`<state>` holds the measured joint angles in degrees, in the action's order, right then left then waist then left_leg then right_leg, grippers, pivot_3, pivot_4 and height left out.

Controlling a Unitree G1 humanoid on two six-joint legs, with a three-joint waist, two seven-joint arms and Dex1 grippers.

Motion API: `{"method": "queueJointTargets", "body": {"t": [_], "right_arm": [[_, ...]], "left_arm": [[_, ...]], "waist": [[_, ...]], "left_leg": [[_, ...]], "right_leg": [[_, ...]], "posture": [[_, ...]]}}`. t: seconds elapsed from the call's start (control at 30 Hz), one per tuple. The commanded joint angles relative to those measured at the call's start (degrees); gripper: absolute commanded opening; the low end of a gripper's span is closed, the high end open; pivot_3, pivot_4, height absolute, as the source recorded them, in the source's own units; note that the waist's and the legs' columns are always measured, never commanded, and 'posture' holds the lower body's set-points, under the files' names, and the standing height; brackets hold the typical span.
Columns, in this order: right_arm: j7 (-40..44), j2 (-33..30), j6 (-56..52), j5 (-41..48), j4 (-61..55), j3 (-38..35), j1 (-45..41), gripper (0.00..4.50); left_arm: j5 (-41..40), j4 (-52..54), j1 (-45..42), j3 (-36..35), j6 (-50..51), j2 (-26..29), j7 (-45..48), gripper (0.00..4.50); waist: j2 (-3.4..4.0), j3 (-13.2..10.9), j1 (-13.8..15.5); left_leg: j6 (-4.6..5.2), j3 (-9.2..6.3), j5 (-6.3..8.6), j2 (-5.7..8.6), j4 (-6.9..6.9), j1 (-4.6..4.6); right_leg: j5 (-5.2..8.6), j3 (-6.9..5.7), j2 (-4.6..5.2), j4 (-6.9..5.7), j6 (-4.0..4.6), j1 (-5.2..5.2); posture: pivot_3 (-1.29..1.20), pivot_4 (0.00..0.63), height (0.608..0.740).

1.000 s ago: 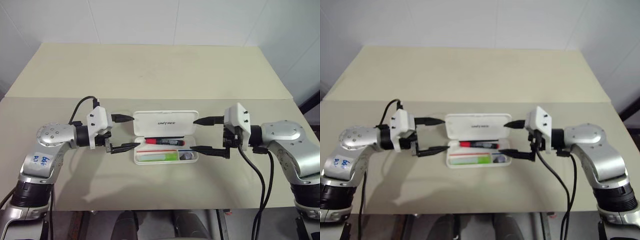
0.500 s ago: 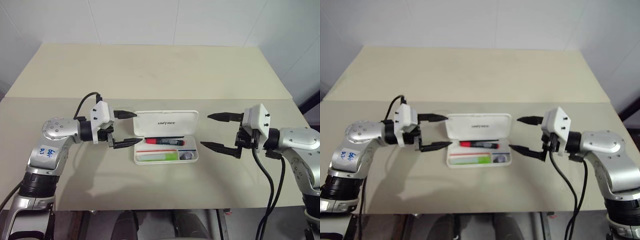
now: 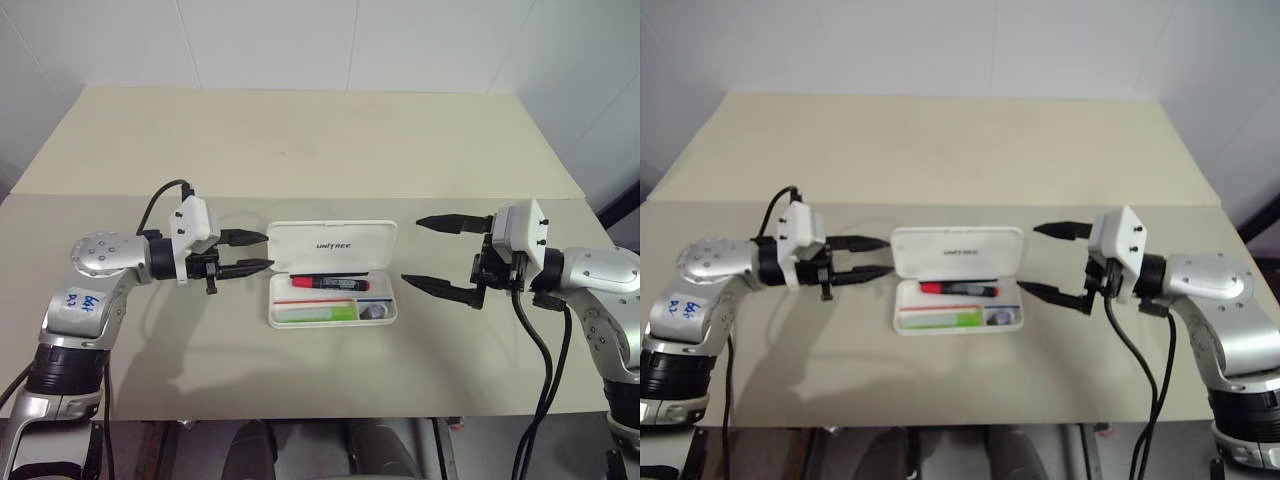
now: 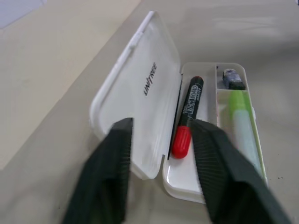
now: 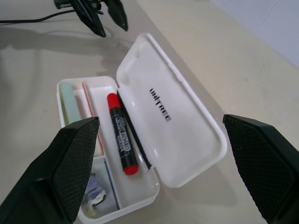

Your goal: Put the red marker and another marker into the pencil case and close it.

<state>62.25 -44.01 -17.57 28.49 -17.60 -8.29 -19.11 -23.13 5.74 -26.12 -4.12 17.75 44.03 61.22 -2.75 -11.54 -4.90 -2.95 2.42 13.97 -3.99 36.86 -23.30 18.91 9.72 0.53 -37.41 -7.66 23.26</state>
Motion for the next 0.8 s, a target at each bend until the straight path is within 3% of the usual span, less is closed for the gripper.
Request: {"method": "queueJointTargets", "body": {"t": [0.03,0.1,0.5,0.8], "right_arm": [[0.9,2.4,3.1,2.9,0.5,-1.2,-1.4,4.50],[1.1,2.6,3.2,2.5,1.4,-0.6,-2.1,4.50],[2.3,2.5,2.7,2.2,4.6,1.3,-3.7,4.50],[1.2,2.9,1.4,2.6,5.2,1.2,-4.8,4.50]], "left_arm": [[-1.7,2.3,0.6,-3.6,0.9,0.8,-1.5,0.53],[-2.7,3.0,0.8,-4.6,2.0,0.4,-2.3,0.05],[-5.9,2.5,-1.7,-8.5,6.0,-5.1,-12.0,0.05],[4.0,-9.2,-7.1,-0.9,1.4,-9.3,-17.1,0.05]], "waist": [[0.00,0.0,0.0],[0.01,0.0,0.0],[0.00,0.0,0.1],[0.01,0.0,0.0]], "left_leg": [[0.00,0.00,0.00,0.00,-0.01,0.00],[0.00,-0.01,0.00,0.00,0.01,0.00],[0.00,-0.03,0.00,0.01,0.07,0.00],[0.00,-0.03,0.00,0.05,0.14,0.01]], "right_leg": [[0.00,0.00,0.00,0.00,0.00,0.00],[0.00,0.00,0.00,-0.01,0.00,0.00],[-0.02,-0.01,0.02,0.00,-0.03,-0.04],[-0.06,0.01,0.02,0.01,-0.10,-0.11]], "posture": [[0.00,0.150,0.740],[0.00,0.150,0.740],[0.00,0.150,0.740],[0.00,0.150,0.740]]}}
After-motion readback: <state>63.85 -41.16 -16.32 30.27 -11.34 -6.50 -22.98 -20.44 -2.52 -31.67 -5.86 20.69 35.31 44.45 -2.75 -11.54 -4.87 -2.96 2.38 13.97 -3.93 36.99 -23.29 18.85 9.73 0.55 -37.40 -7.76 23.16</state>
